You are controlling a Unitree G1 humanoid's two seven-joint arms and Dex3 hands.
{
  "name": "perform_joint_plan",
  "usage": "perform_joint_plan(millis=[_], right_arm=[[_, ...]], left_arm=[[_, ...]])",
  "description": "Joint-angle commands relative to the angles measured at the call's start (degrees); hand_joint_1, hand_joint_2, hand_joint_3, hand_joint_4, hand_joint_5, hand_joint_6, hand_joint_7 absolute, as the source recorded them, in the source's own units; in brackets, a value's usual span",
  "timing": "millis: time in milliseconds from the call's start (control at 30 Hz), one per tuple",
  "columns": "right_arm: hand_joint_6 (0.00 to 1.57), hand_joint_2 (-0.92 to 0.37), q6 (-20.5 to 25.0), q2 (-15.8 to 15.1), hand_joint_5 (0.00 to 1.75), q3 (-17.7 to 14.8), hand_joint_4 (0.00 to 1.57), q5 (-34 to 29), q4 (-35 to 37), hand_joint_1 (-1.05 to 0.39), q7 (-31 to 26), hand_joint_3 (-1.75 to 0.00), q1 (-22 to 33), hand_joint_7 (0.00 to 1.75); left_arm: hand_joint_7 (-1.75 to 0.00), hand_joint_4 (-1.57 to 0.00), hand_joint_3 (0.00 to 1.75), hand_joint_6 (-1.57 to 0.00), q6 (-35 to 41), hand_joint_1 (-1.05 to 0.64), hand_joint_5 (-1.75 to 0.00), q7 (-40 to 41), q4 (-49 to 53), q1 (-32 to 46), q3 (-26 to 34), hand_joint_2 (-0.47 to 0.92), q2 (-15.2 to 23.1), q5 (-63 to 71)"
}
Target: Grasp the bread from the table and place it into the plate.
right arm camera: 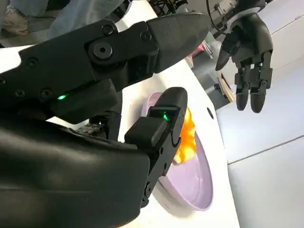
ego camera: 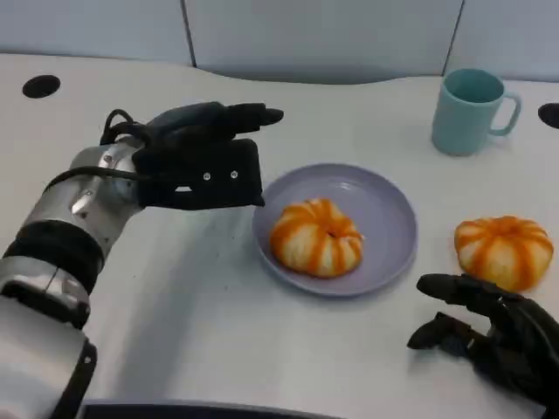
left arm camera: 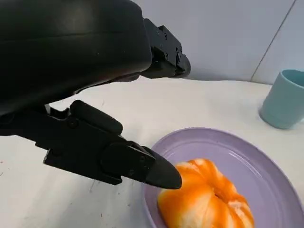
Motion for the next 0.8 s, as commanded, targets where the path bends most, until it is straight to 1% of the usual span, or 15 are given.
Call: perform_joint_plan(millis=[33,133,167,200,233,267,300,367,500,600,700,800], right_arm=[[0.77,-0.92,0.52,-1.00,1.16,-0.26,0.53,-0.23,1.07,-0.42,-0.47,-0.13,0.76,0.40],[0.77,-0.92,0.52,-1.00,1.16,-0.26,0.53,-0.23,1.08,-0.42,-0.47,-0.13,0.75,0.40],[0.77,-0.92,0.69,-1.04,1.16,-0.28,0.53,-0.25,1.10,-0.42,-0.66,-0.13,0.69,0.40],[0.77,-0.92,0.81,-1.07,1.16,-0.30,0.53,-0.28,1.13,-0.42,-0.81,-0.13,0.63,0.40],[0.77,-0.92,0.52,-1.11,1.16,-0.18,0.53,-0.55,1.07,-0.42,-0.99,-0.12,0.63,0.40],[0.77,-0.92,0.43,-1.14,1.16,-0.13,0.53,-0.67,1.05,-0.43,-1.09,-0.12,0.61,0.40],[0.77,-0.92,0.35,-1.16,1.16,-0.08,0.53,-0.73,1.04,-0.43,-1.12,-0.12,0.61,0.40],[0.77,-0.92,0.35,-1.18,1.16,-0.04,0.53,-0.71,1.05,-0.43,-1.14,-0.12,0.61,0.40],[0.77,-0.92,0.33,-1.22,1.16,0.04,0.53,-0.65,1.08,-0.43,-1.19,-0.12,0.60,0.40],[0.77,-0.92,0.18,-1.24,1.17,-0.08,0.53,-0.35,1.72,-0.42,-0.48,-0.13,0.31,0.40],[0.77,-0.92,-0.05,-1.23,1.17,-0.17,0.53,-0.40,2.07,-0.42,-0.42,-0.14,0.13,0.40],[0.77,-0.92,-0.37,-1.22,1.16,-0.24,0.53,-0.52,2.41,-0.42,-0.52,-0.14,-0.06,0.39]], left_arm=[[0.00,-0.09,0.08,-0.23,-0.33,-0.69,-0.21,0.53,-0.62,-0.05,0.43,0.92,0.69,-0.47],[0.00,-0.09,0.08,-0.23,-0.32,-0.69,-0.21,0.52,-0.65,-0.04,0.44,0.92,0.69,-0.47],[0.00,-0.09,0.08,-0.23,-2.61,-0.69,-0.21,-0.96,-0.92,3.97,5.26,0.92,0.78,-6.52],[-0.01,-0.15,0.12,-0.25,-4.34,-0.65,-0.24,-2.18,-1.17,7.02,8.93,0.92,0.85,-11.16],[-0.01,-0.16,0.13,-0.26,-5.05,-0.62,-0.25,-5.33,-1.99,10.83,13.56,0.92,0.36,-17.61],[-0.02,-0.17,0.14,-0.26,-5.37,-0.58,-0.25,-7.83,-2.69,13.39,16.64,0.92,-0.07,-22.16],[-0.02,-0.17,0.15,-0.26,-5.15,-0.56,-0.25,-9.53,-3.29,14.54,17.97,0.92,-0.37,-24.43],[-0.02,-0.18,0.16,-0.27,-4.76,-0.54,-0.25,-11.31,-4.29,15.54,19.01,0.92,-0.54,-26.33],[-0.01,-0.18,0.16,-0.27,-4.16,-0.53,-0.25,-12.41,-5.34,16.05,19.57,0.92,-0.58,-26.81],[-0.02,-0.22,0.17,-0.30,-2.51,-0.58,-0.26,-17.52,-7.99,20.51,24.62,0.92,-2.80,-35.12],[-0.03,-0.24,0.18,-0.30,-0.44,-0.59,-0.26,-19.56,-10.24,22.17,25.98,0.92,-3.37,-37.83],[-0.03,-0.24,0.20,-0.32,2.40,-0.56,-0.26,-21.09,-12.97,23.77,27.03,0.92,-3.86,-39.93]])
